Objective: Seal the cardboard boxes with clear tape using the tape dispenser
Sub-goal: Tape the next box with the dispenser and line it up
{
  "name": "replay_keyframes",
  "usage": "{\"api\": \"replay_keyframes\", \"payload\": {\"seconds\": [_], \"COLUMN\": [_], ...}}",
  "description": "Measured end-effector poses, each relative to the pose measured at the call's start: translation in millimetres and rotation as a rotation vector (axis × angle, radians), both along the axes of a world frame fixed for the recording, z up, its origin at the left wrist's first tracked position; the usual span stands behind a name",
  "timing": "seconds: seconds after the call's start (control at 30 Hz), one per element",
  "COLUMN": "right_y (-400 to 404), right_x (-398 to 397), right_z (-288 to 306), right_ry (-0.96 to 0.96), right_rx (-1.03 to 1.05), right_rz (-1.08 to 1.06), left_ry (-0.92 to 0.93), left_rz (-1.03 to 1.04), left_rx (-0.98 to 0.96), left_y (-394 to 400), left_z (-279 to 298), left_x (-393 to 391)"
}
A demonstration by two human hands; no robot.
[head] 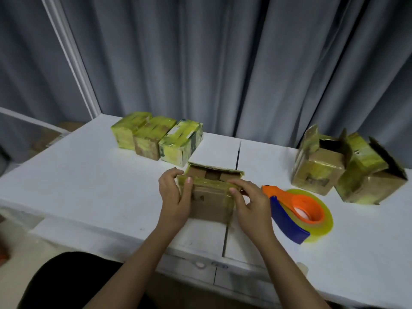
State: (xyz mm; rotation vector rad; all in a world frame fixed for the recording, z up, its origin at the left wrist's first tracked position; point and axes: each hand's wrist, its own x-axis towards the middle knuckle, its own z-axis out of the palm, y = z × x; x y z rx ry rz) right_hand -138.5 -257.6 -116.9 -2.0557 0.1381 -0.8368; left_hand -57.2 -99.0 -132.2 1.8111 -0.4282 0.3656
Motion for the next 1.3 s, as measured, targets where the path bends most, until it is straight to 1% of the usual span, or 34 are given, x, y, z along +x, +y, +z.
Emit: {"api": "replay_keyframes", "payload": {"seconds": [0.13,0.23,0.33,0.4,0.47,0.7,0.8,0.9,0.93,0.97,1.03,1.07,1.1,1.13,1.2,1.27,1.3], "right_y": [2,-3,-6,-7,-8,-5,-7,-12,-16,-22,-36,-43,-49,-52,-54,-53,-51], "right_x": [-26,-37,-45,-48,-49,-40,-37,-34,-32,-31,-28,-27,-25,-24,-22,-19,-18], "right_z": [-4,-6,-8,-9,-10,-14,-12,-10,-8,-7,-5,-5,-6,-8,-9,-9,-10], "right_ry": [-0.044,-0.087,-0.074,-0.065,-0.047,-0.076,-0.089,-0.022,0.006,0.033,0.102,0.131,0.161,0.183,0.212,0.218,0.214], "right_rx": [0.044,0.099,0.287,0.397,0.413,0.407,0.366,0.313,0.255,0.155,-0.165,-0.334,-0.454,-0.522,-0.541,-0.526,-0.503], "right_rz": [-0.056,-0.097,-0.078,-0.065,-0.090,-0.178,-0.237,-0.240,-0.218,-0.192,-0.144,-0.124,-0.108,-0.101,-0.087,-0.069,-0.066], "left_ry": [0.048,0.045,0.065,0.047,0.021,0.056,0.074,0.137,0.145,0.143,0.135,0.113,0.077,0.033,-0.088,-0.201,-0.220], "left_rz": [-0.092,-0.180,-0.209,-0.199,-0.194,-0.175,-0.129,-0.078,-0.080,-0.087,-0.097,-0.082,-0.056,-0.031,-0.015,-0.061,-0.103], "left_rx": [0.011,0.043,0.084,0.113,0.138,0.088,0.080,0.059,0.052,0.048,0.059,0.102,0.174,0.257,0.380,0.507,0.591], "left_y": [4,2,1,3,4,1,-2,-4,-5,-5,-6,-6,-6,-7,-12,-22,-30], "left_z": [-9,-12,-12,-10,-7,-1,-1,3,4,4,7,8,9,11,18,24,26], "left_x": [-23,-36,-38,-37,-37,-39,-37,-35,-35,-34,-33,-32,-30,-30,-29,-29,-29]}}
